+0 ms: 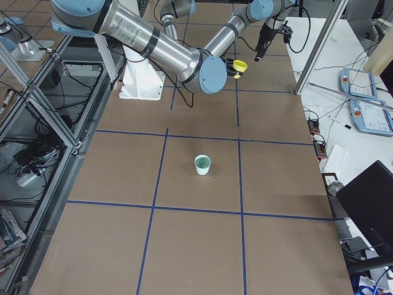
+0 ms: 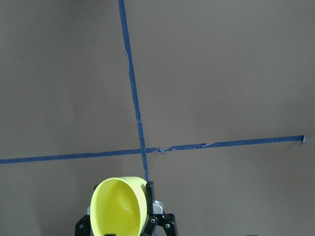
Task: Transfer and stack yellow cup on green cup
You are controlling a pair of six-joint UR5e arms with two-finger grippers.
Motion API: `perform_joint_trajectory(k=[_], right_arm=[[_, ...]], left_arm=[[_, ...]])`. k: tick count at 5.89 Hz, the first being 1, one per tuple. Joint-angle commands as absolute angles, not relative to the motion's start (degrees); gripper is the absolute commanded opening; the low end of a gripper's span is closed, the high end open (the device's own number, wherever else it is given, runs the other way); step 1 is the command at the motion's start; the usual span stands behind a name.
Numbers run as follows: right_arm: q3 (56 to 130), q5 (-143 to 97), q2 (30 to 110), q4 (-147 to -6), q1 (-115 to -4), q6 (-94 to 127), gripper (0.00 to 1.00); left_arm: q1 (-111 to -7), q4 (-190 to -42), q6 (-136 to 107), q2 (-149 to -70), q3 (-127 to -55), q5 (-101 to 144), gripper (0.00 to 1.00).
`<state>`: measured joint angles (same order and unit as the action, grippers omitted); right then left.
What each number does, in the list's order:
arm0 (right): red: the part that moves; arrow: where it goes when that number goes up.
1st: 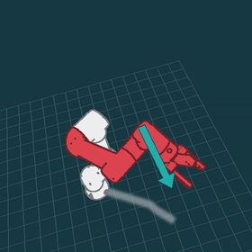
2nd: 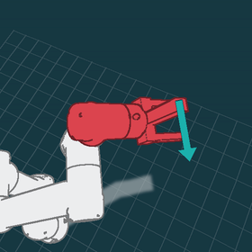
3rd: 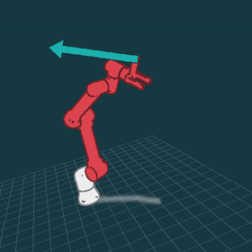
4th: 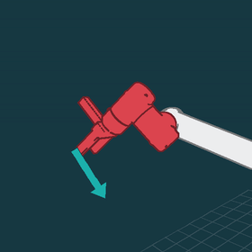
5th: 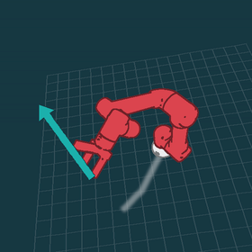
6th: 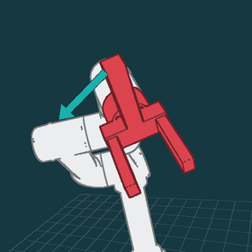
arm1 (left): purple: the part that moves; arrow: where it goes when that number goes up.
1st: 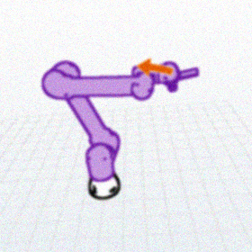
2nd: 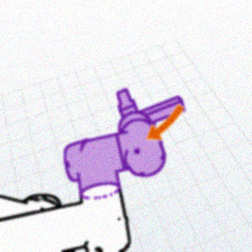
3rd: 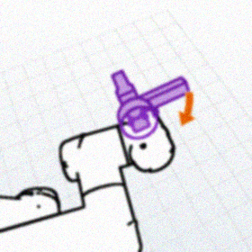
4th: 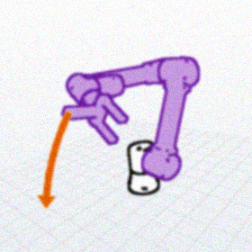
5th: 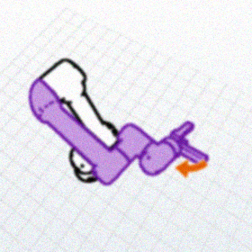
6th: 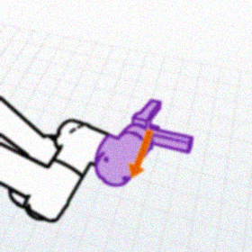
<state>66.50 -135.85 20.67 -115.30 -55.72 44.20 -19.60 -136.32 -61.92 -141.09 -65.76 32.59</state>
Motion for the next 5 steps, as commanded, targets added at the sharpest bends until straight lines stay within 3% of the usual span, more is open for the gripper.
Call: perform_joint_trajectory(k=[1, 5], right_arm=[[64.9, -130.8, 19.9, -115.3, -50.9, 44.2, 0.87], [64.6, -127.9, 21.3, -115.0, -47.5, 41.0, 0.77]], left_arm=[[-19.6, -136.3, -61.8, -141.2, -65.8, 32.6, 0.22], [-19.6, -136.4, -61.8, -141.1, -65.8, 33.0, 0.22]])
